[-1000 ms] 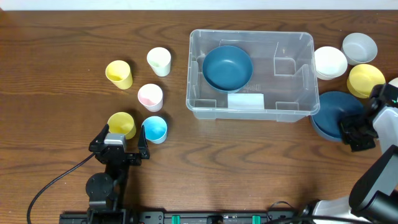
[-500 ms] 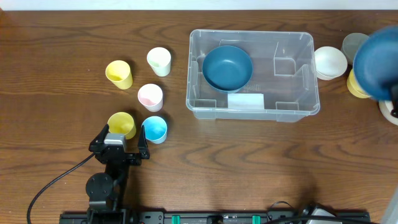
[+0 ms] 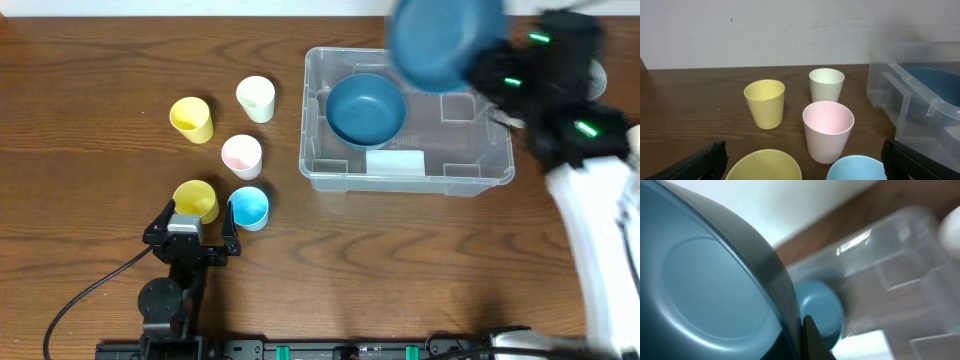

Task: Pack container
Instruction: 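Lift the second teal bowl and stack it into the first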

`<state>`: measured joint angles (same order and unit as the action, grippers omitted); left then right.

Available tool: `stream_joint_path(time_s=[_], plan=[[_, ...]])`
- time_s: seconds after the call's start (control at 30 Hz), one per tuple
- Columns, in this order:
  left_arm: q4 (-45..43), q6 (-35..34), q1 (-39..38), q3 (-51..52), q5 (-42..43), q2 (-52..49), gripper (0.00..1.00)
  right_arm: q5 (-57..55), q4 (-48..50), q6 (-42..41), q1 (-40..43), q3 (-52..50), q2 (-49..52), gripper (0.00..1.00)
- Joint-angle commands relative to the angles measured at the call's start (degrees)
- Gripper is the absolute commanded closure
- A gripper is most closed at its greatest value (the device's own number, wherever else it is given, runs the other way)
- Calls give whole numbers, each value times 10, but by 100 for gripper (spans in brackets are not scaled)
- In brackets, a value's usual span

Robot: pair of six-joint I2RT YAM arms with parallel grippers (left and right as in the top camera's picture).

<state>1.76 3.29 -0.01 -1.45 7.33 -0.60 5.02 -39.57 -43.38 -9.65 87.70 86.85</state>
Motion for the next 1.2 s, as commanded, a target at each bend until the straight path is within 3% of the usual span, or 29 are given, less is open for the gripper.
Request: stream_joint_path(time_s=[0.0,0.37,0.93,1.03,1.17], plan=[[16,8,3,12,6,3,2,0,6,-9,-20,-5,57,99],[16,8,3,12,6,3,2,62,17,-20,-27,-5,196,99],[16,8,3,12,6,3,2,68,23,-17,-50,-5,235,98],[16,8,3,12,6,3,2,68,20,-17,-50,-5,235,93],[16,8,3,12,6,3,2,68,21,-12,-50,-5,235,69]])
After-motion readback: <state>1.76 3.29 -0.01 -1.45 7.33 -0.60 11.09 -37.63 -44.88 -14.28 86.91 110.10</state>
